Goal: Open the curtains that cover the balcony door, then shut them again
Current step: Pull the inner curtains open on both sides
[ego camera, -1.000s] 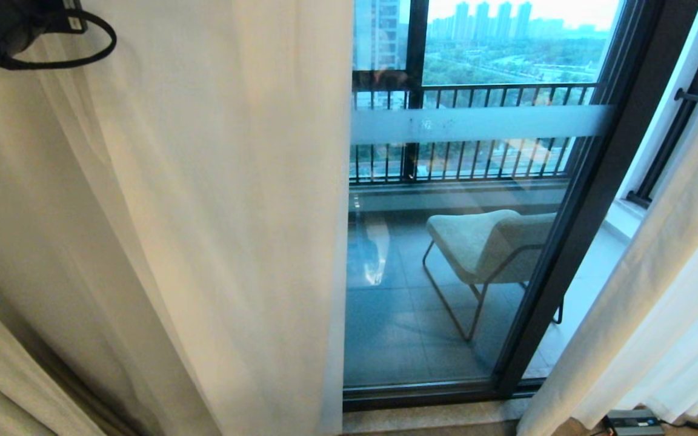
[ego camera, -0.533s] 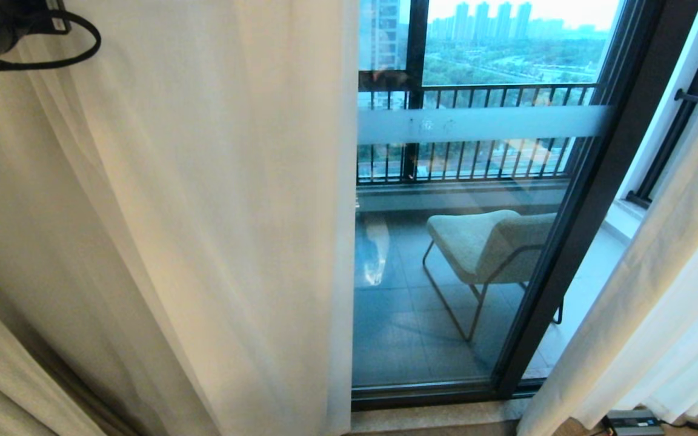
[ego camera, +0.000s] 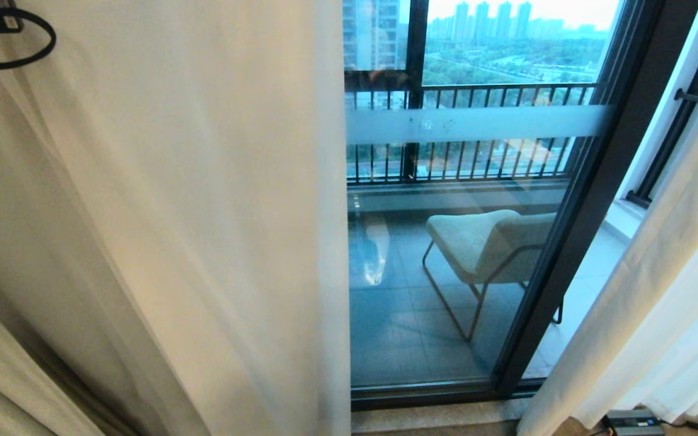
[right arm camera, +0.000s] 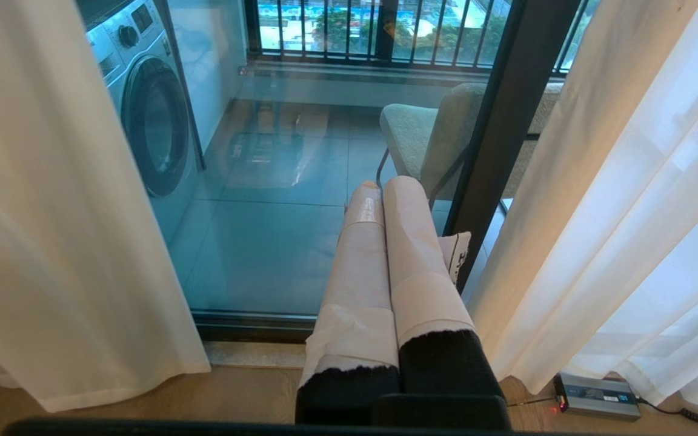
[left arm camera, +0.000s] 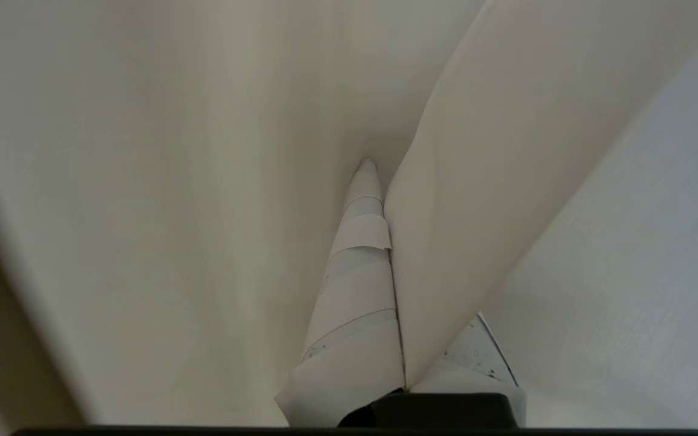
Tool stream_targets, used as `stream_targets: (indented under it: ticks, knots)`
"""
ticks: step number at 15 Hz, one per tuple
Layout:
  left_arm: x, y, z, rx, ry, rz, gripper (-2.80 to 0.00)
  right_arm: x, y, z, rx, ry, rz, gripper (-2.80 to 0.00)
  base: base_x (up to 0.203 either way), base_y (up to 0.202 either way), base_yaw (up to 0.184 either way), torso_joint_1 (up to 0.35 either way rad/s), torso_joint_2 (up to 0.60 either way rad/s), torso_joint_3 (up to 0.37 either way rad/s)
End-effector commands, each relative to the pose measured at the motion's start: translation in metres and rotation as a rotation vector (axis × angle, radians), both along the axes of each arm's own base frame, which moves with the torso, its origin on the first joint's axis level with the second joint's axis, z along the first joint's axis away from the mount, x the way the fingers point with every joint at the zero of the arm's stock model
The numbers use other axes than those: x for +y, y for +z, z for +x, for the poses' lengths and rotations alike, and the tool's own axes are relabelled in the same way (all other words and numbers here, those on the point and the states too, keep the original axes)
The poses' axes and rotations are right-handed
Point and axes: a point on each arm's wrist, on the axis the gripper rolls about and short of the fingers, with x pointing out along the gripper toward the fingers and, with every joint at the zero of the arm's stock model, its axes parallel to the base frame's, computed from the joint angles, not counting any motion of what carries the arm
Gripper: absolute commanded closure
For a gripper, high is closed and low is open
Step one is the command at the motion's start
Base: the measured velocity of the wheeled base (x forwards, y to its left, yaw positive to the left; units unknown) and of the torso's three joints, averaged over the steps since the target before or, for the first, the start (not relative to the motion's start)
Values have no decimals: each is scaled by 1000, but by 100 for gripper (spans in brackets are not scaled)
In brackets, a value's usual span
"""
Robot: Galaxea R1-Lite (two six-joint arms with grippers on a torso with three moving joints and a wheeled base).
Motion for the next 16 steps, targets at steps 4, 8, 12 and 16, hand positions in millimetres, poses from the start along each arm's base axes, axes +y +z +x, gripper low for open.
stream_targets:
  ticks: [4, 8, 12, 16]
  knots:
    - [64, -8, -13, -22, 163, -61, 0, 0, 0, 0, 1, 1, 0, 0, 0, 0, 0, 0, 0, 0]
    - [127, -26, -23, -26, 309, -124, 0, 0, 0, 0, 1, 0, 0, 0, 0, 0, 0, 0, 0, 0]
    - [184, -55, -33, -23, 426, -208, 0, 0, 0, 0, 1, 1, 0, 0, 0, 0, 0, 0, 0, 0]
    - [226, -77, -41, -28, 506, -257, 0, 0, 0, 0, 1, 1, 0, 0, 0, 0, 0, 0, 0, 0]
